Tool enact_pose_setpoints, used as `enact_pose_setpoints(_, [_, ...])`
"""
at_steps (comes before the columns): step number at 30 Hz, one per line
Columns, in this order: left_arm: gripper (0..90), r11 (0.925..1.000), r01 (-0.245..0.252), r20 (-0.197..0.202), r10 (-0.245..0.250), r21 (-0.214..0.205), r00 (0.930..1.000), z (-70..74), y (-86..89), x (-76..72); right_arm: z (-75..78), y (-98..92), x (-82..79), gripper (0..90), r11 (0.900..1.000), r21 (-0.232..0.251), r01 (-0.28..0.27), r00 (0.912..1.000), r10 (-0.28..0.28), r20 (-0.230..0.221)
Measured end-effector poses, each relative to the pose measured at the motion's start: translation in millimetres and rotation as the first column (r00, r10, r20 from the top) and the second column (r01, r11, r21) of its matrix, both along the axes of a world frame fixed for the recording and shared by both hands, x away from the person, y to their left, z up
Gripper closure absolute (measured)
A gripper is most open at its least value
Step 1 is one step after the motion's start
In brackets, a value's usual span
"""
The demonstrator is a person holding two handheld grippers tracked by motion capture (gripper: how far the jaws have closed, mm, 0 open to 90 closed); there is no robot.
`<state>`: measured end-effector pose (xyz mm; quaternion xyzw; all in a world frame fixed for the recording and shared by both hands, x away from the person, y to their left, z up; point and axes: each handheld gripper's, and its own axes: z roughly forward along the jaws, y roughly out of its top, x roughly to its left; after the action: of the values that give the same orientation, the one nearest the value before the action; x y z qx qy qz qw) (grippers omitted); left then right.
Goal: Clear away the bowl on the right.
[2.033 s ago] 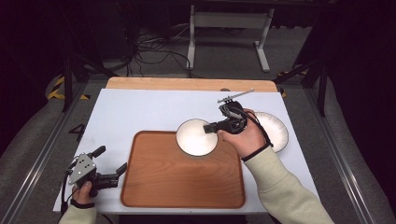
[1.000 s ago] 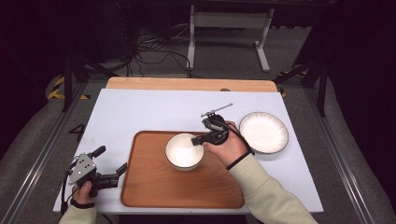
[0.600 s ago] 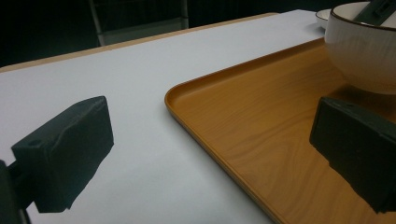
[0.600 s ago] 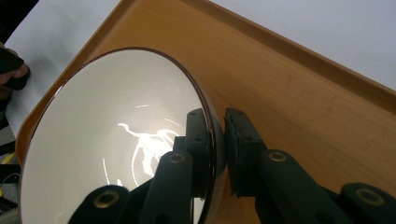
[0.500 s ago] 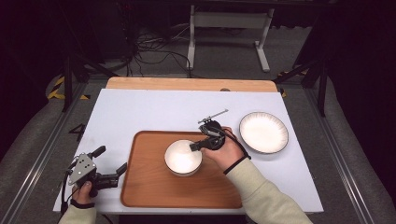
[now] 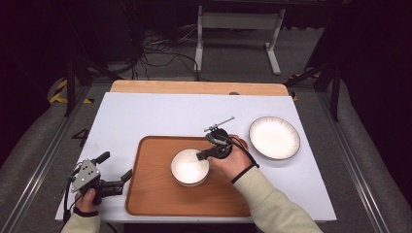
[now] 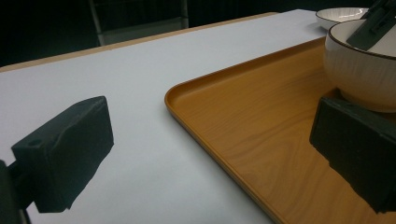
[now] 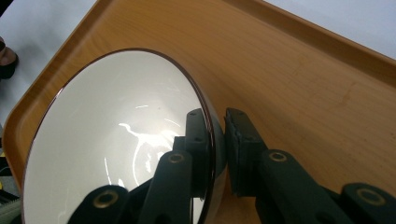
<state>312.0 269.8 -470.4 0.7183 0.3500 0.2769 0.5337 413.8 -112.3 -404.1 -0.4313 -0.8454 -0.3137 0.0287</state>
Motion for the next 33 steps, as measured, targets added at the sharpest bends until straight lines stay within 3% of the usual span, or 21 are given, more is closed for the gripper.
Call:
enact_pose_setpoints(21, [0.3, 1.0000, -0.002, -0.001, 0.002, 0.000, 1.0000, -0.1, -0.2, 0.1, -4.8, -0.9, 0.9, 80.3, 0.9994, -0.008, -0.032, 0.9994, 0.033, 0.011])
enact_pose_setpoints(25, [0.3, 1.0000, -0.003, 0.003, 0.003, -0.003, 1.0000, -0.3, -0.5, 0.2, -6.0, -3.2, 2.6, 76.6, 0.9992, 0.007, -0.040, 0.9992, 0.040, -0.002])
enact_pose_setpoints(30, [0.3, 1.0000, -0.003, 0.001, 0.003, -0.003, 1.0000, -0.2, -0.5, 0.2, 0.4, -5.2, 1.8, 69.7, 0.9983, 0.024, -0.054, 0.9978, 0.053, 0.039])
enact_pose_setpoints(33, [0.3, 1.0000, -0.001, -0.001, 0.001, -0.001, 1.0000, -0.1, -0.2, 0.2, 7.1, -7.3, 0.8, 64.2, 0.9968, 0.035, -0.071, 0.9923, 0.067, 0.104])
